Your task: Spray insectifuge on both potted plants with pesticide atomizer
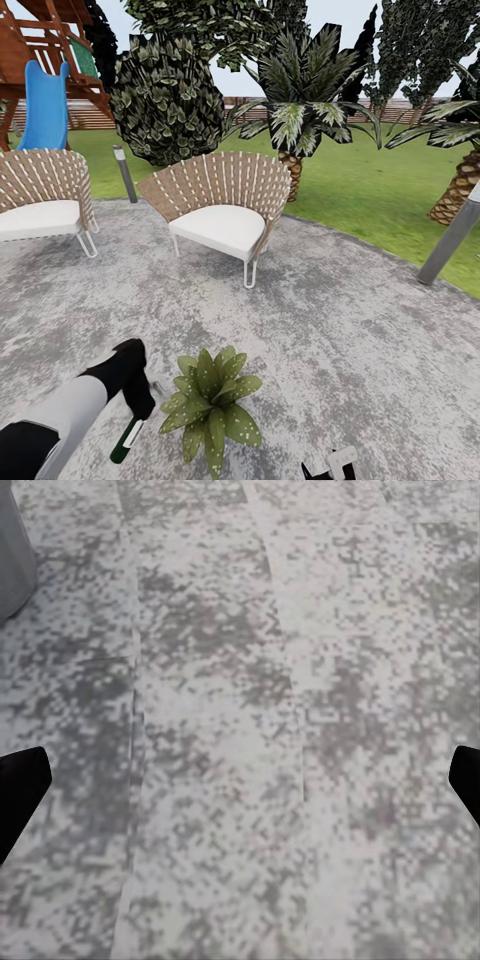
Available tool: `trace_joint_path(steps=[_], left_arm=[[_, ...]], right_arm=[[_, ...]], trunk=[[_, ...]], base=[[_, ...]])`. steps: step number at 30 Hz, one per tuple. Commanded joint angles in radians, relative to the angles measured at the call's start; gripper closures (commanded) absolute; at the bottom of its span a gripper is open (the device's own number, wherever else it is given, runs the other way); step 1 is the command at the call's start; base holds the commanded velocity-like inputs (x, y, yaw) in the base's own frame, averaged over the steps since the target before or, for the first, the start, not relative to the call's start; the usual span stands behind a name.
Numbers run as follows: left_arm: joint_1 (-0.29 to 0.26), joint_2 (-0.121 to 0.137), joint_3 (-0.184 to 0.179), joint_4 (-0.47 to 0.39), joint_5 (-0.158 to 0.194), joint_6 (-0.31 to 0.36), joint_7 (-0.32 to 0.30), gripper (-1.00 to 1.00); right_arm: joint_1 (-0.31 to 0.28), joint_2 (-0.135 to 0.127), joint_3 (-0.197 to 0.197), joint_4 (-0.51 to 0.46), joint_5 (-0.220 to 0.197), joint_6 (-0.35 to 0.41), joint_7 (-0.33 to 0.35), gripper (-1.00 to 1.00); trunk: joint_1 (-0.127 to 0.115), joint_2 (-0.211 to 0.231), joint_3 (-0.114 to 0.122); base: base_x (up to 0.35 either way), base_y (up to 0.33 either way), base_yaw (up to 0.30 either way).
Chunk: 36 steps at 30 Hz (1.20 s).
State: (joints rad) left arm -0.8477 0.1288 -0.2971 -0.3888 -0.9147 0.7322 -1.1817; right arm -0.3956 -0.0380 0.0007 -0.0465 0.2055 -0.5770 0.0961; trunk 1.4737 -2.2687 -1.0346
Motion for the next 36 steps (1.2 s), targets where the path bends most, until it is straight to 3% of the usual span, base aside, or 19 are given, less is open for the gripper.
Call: trace_joint_path(steps=[1,6,10,23,36], left_arm=[[0.000,0.000,0.005,-0.015,-0.006,0.008,-0.008,1.00],[-0.003,0.006,0.017,-0.039,-0.007,0.011,-0.002,1.00],[-0.002,-0.003,0.018,-0.041,-0.011,0.013,-0.002,1.00],[-0.005,-0.008,0.016,-0.042,-0.015,0.014,-0.001,1.00],[-0.006,-0.011,0.017,-0.044,-0.016,0.014,-0.001,1.00]], right_arm=[[-0.001,0.000,-0.001,0.000,0.000,-0.003,0.004,-1.00],[-0.001,0.002,0.000,0.000,0.000,-0.003,0.001,-1.00],[-0.001,0.003,0.000,-0.001,-0.001,-0.003,-0.002,-1.00],[-0.001,0.004,0.001,0.000,-0.001,-0.003,-0.003,-1.00],[-0.001,0.004,0.001,-0.001,-0.001,-0.003,-0.003,-1.00]], trunk=[[0.000,0.000,-0.001],[0.000,0.000,-0.001],[0.000,0.000,-0.001],[0.000,0.000,-0.001],[0.000,0.000,-0.001]], base=[[0.000,0.000,0.000],[-0.014,-0.009,0.000],[-0.212,-0.142,0.000],[-0.145,-0.225,0.010],[-0.085,-0.269,0.242]])
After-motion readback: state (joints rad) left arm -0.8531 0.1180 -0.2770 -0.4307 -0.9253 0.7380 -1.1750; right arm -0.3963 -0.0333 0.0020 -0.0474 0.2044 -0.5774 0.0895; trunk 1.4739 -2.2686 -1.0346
